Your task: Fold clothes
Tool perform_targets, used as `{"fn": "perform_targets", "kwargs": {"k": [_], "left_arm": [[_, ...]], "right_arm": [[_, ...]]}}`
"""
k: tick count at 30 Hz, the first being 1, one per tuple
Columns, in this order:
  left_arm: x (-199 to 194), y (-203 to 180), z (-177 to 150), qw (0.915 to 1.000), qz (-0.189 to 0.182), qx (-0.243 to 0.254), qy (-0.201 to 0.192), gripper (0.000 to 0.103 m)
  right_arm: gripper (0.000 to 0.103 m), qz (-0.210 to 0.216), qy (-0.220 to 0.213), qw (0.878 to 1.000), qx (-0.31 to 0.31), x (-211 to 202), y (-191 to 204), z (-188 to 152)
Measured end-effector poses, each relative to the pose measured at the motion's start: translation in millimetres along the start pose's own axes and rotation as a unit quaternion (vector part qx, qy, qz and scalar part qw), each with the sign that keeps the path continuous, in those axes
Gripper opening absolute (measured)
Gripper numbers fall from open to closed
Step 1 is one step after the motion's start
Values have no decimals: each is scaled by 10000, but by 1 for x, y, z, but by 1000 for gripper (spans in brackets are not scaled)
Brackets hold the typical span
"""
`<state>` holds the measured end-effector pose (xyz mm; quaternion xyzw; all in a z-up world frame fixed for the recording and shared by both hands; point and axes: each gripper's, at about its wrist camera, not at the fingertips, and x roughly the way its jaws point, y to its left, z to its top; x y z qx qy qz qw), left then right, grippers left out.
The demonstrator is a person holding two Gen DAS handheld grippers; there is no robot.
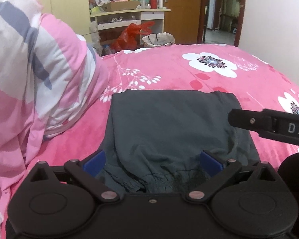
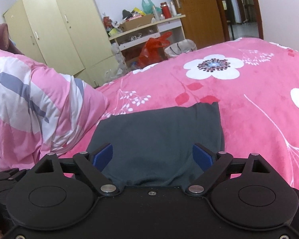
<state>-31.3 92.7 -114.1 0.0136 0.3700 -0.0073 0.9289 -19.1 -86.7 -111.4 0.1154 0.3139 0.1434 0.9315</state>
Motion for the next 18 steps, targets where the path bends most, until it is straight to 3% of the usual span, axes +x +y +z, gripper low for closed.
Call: {"fn": "perform_targets", "kwargs": {"k": [9, 18], "left_arm": [[4, -5, 0, 9989, 456, 53, 111, 102], [-10, -17, 0, 9952, 805, 437, -339, 102]], "right_arm": [[88, 10, 22, 10000, 10, 1, 1, -1], [89, 33, 23, 10000, -25, 1, 2, -2]]}}
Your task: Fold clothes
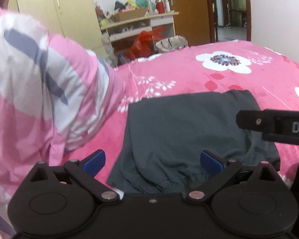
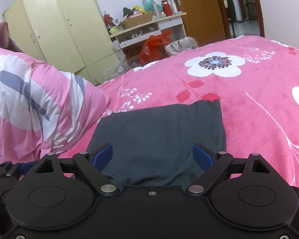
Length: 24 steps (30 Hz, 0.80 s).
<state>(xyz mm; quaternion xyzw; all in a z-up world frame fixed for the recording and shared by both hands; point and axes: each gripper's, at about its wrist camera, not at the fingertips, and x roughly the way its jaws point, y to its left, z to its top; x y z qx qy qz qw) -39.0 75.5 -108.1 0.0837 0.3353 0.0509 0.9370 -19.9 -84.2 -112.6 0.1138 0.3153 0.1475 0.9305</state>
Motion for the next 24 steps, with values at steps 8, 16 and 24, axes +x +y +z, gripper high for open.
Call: {"fn": "perform_targets", "kwargs": {"k": [8, 16, 24], "left_arm": [[-6, 4, 6, 9994, 37, -94, -330, 103], [-9, 8, 7, 9989, -194, -246, -339, 102], [-10, 6, 6, 9989, -308, -255, -261, 103]], "right_arm": [[89, 17, -7, 10000, -46, -2, 2, 0], [89, 35, 12, 10000, 1, -2, 4, -1], [88, 53, 37, 10000, -14, -1, 4, -1]]}}
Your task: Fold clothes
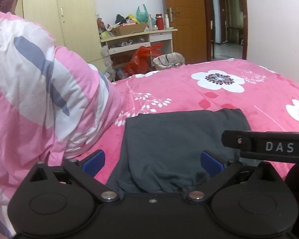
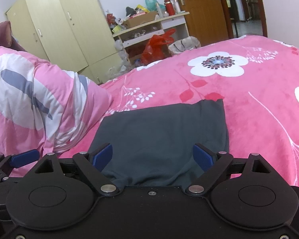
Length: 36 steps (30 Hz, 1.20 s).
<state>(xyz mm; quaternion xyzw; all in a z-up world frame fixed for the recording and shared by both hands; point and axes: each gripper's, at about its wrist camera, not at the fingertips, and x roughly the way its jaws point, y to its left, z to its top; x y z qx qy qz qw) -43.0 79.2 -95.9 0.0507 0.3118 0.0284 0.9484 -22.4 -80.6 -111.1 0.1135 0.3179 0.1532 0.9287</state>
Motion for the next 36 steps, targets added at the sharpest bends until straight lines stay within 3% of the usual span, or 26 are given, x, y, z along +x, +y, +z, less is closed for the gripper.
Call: {"fn": "perform_targets", "kwargs": {"k": [9, 14, 21, 36], "left_arm": [[-3, -3, -3, 9999, 2, 87, 53, 102], [-5, 3, -3, 9991, -410, -58, 85, 103], [-2, 9, -2, 9975, -630, -237, 234, 103], [-1, 5, -5, 9973, -613, -179, 358, 103]], "right_arm": [[89, 17, 8, 10000, -4, 0, 0, -1], [88, 36, -8, 10000, -17, -2, -1, -1], [88, 44, 20, 10000, -9, 0, 0, -1], [89, 62, 59, 10000, 21, 1, 0, -1]]}}
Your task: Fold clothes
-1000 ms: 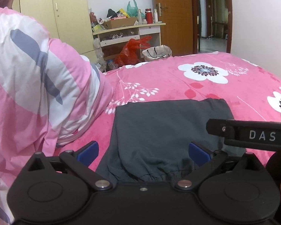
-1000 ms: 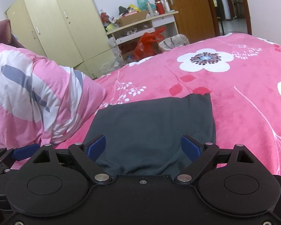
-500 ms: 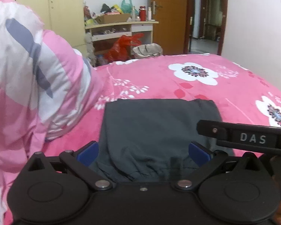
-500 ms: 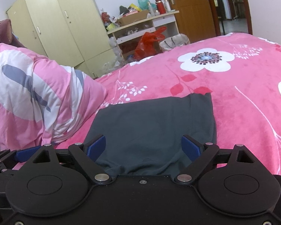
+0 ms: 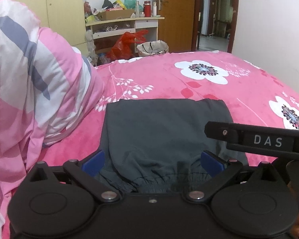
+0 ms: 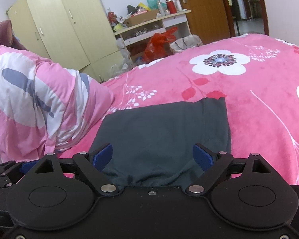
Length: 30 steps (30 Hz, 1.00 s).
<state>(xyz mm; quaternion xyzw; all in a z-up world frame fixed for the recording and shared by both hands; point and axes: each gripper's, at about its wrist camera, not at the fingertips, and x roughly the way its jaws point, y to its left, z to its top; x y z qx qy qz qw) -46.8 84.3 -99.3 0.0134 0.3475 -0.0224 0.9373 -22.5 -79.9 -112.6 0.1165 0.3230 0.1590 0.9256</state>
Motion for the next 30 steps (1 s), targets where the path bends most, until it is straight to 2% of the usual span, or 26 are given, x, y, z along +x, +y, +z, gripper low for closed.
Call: {"fn": "perform_targets", "kwargs": {"k": [30], "left_arm": [[0, 1, -2, 9999, -56, -51, 80, 103]], "right_arm": [[89, 42, 43, 10000, -29, 0, 1, 0]]}}
